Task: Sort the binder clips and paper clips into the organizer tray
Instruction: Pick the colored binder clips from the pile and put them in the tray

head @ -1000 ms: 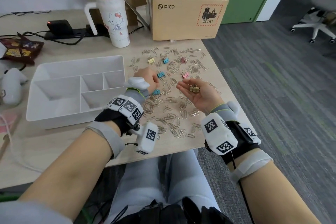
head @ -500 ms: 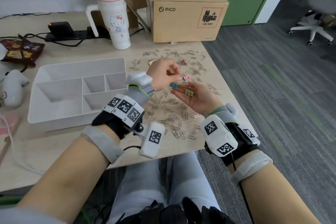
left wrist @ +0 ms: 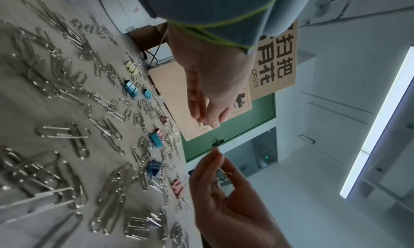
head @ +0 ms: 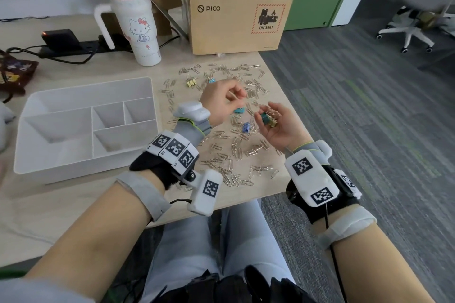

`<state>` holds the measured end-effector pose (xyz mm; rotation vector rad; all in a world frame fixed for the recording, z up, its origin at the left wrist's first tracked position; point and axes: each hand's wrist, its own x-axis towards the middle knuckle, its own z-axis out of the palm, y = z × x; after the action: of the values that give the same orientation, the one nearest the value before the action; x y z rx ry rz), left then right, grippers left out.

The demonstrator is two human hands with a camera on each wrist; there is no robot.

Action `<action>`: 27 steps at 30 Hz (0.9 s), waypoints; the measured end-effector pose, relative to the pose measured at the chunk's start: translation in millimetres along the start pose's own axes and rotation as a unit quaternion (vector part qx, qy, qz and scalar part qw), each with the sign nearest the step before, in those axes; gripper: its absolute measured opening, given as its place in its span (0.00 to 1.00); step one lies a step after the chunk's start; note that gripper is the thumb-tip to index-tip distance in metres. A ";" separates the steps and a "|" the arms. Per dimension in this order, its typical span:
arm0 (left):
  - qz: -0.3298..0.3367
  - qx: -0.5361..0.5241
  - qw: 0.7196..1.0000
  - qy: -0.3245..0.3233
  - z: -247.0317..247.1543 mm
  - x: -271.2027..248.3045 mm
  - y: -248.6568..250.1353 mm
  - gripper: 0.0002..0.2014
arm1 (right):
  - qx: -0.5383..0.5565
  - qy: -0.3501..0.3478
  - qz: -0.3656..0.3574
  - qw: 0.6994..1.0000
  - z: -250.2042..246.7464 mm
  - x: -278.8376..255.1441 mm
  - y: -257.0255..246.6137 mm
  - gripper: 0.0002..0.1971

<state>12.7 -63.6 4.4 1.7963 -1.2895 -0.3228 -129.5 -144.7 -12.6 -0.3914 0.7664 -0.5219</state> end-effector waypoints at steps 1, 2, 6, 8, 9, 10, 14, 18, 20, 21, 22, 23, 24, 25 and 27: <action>-0.013 0.018 1.000 -0.016 3.9 1.0 -2.8 0.07 | 0.008 0.012 -0.008 1.000 -4.1 -0.3 -4.1 0.13; -0.026 0.036 0.998 -0.037 8.3 2.0 -6.0 0.08 | 0.010 0.021 -0.015 1.000 -8.0 -0.3 -7.4 0.13; -0.050 0.096 0.988 -0.106 24.1 1.3 -12.9 0.14 | 0.009 0.032 -0.020 0.999 -21.0 0.6 -13.1 0.13; -0.049 0.122 0.983 -0.131 29.0 0.7 -13.6 0.17 | 0.009 0.016 -0.004 1.000 -24.1 1.2 -13.5 0.14; -0.050 0.132 0.980 -0.143 32.2 1.4 -13.8 0.19 | 0.013 0.011 0.003 1.000 -26.3 1.1 -14.2 0.14; -0.055 0.140 0.976 -0.155 34.3 2.3 -13.8 0.20 | 0.021 0.010 0.009 1.000 -28.1 0.9 -14.6 0.13; -0.074 0.163 0.970 -0.168 41.5 3.1 -13.8 0.17 | 0.068 0.002 0.010 0.998 -32.5 -4.2 -14.2 0.12; -0.067 0.154 0.974 -0.151 44.0 0.7 -15.5 0.12 | 0.095 -0.031 0.008 0.995 -30.5 -10.3 -12.1 0.16; -0.054 0.135 0.982 -0.122 42.8 -0.5 -17.3 0.11 | 0.094 -0.030 0.011 0.995 -29.4 -11.2 -11.2 0.17; -0.048 0.120 0.987 -0.097 41.3 -0.7 -17.8 0.10 | 0.093 -0.029 0.014 0.995 -29.3 -10.5 -10.9 0.17; -0.045 0.098 0.992 -0.064 39.6 -0.3 -17.5 0.10 | 0.092 -0.027 0.017 0.995 -29.4 -9.5 -11.1 0.18; -0.042 0.075 0.996 -0.028 37.5 0.6 -16.5 0.10 | 0.092 -0.025 0.021 0.995 -29.4 -8.0 -10.9 0.18; -0.036 0.054 0.998 0.004 34.9 2.0 -15.0 0.11 | 0.092 -0.025 0.029 0.995 -29.0 -5.9 -10.0 0.19; -0.027 0.035 0.999 0.022 33.1 3.4 -11.3 0.12 | 0.091 -0.025 0.034 0.995 -28.9 -5.0 -9.4 0.19; -0.007 0.000 1.000 0.005 29.8 6.0 -1.8 0.13 | 0.093 -0.031 0.042 0.994 -26.9 -4.1 -6.9 0.19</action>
<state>-2.7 -83.6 -12.8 1.8051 -1.2705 -0.3219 -153.9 -151.8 -24.5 -0.2010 0.6648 -0.4954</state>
